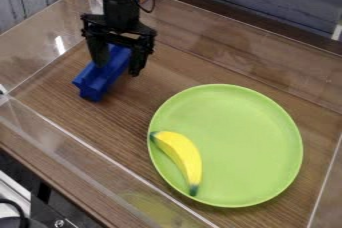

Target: Put the blue object in the green plate

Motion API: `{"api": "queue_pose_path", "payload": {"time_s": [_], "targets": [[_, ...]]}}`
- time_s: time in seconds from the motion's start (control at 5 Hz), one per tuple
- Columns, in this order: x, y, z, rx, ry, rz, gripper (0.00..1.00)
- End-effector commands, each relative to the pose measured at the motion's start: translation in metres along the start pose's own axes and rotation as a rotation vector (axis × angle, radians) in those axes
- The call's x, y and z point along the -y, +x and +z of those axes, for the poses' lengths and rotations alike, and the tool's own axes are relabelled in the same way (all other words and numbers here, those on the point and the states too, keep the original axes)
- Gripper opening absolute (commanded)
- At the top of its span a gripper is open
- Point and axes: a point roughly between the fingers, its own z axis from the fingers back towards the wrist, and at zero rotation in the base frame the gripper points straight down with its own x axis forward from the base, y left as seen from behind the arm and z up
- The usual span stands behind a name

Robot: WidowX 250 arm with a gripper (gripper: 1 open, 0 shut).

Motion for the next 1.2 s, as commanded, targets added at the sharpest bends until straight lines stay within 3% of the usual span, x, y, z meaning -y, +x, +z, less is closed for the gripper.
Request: {"api": "queue_pose_path", "payload": {"time_s": [0.0, 0.2, 0.6, 0.8, 1.0], "targets": [[-0.016, 0.001, 0.007, 0.031, 0.000, 0.058, 1.00], [-0.025, -0.001, 0.003, 0.026, -0.008, 0.111, 1.00], [0.014, -0.022, -0.005, 0.027, -0.016, 0.112, 1.00], [0.013, -0.016, -0.010, 0.038, -0.016, 0.068, 1.00], [0.031, -0.013, -0.028, 0.047, -0.018, 0.063, 1.00]]}}
